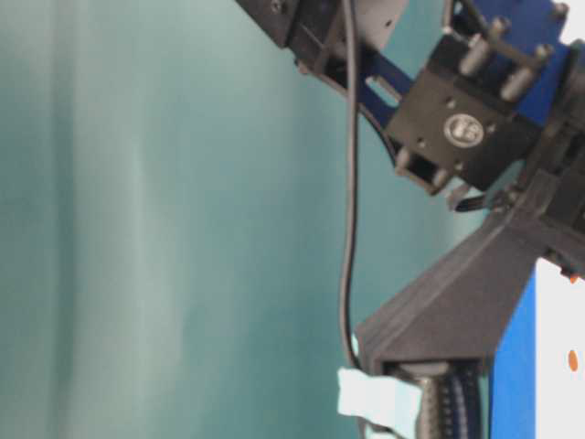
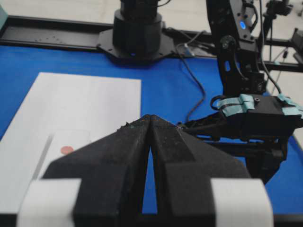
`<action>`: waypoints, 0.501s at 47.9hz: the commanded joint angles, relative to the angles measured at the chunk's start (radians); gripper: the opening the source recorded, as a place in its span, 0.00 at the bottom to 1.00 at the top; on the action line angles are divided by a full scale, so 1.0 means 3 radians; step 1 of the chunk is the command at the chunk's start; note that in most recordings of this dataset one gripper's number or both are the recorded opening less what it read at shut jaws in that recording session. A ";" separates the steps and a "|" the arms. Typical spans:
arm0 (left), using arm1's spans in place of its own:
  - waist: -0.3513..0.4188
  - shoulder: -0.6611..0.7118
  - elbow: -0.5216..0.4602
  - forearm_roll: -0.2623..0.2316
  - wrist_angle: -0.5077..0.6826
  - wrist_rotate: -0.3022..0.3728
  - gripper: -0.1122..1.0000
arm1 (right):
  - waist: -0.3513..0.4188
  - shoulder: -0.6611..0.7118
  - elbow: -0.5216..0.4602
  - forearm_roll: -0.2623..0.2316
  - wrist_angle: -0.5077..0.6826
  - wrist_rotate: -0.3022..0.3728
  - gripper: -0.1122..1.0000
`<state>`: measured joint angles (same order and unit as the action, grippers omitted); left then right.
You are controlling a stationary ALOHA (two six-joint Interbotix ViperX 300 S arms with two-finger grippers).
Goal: Touch the tip of the soldering iron to the mark.
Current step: 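Lower the iron onto the table and open the right gripper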
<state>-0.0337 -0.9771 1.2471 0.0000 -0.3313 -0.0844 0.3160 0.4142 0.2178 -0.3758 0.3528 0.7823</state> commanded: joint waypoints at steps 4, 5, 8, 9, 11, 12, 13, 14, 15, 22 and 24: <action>-0.0010 0.0015 -0.0036 0.0010 -0.0015 -0.0005 0.10 | 0.0010 -0.0143 -0.0026 -0.0010 0.0041 -0.0010 0.83; -0.0005 0.0010 -0.0036 0.0010 -0.0015 -0.0005 0.10 | 0.0010 -0.0159 -0.0026 -0.0010 0.0056 -0.0010 0.83; -0.0010 0.0010 -0.0041 0.0005 -0.0015 -0.0005 0.10 | 0.0015 -0.0215 -0.0026 -0.0010 0.0102 -0.0010 0.85; -0.0010 0.0015 -0.0041 0.0010 -0.0015 -0.0005 0.10 | 0.0015 -0.0245 -0.0026 -0.0010 0.0128 -0.0015 0.86; -0.0010 0.0010 -0.0036 0.0010 -0.0015 -0.0005 0.10 | 0.0015 -0.0312 -0.0026 -0.0010 0.0179 -0.0015 0.87; -0.0005 0.0015 -0.0041 0.0010 -0.0015 -0.0005 0.10 | 0.0020 -0.0348 -0.0026 -0.0015 0.0210 -0.0015 0.87; -0.0010 0.0010 -0.0041 0.0005 -0.0015 -0.0005 0.10 | 0.0020 -0.0389 -0.0026 -0.0010 0.0245 -0.0020 0.87; -0.0010 0.0010 -0.0041 0.0010 -0.0015 -0.0005 0.10 | 0.0026 -0.0430 -0.0026 -0.0010 0.0281 -0.0026 0.87; -0.0010 0.0010 -0.0041 0.0010 -0.0015 -0.0005 0.10 | 0.0026 -0.0481 -0.0026 -0.0015 0.0322 -0.0031 0.87; -0.0010 0.0010 -0.0036 0.0010 -0.0015 -0.0005 0.10 | 0.0061 -0.0823 -0.0026 -0.0015 0.0654 -0.0077 0.87; -0.0010 0.0010 -0.0036 0.0010 -0.0015 -0.0005 0.10 | 0.0066 -0.0890 -0.0020 -0.0015 0.0736 -0.0092 0.87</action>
<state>-0.0337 -0.9771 1.2487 0.0000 -0.3313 -0.0859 0.3298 0.2194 0.2178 -0.3774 0.5400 0.7578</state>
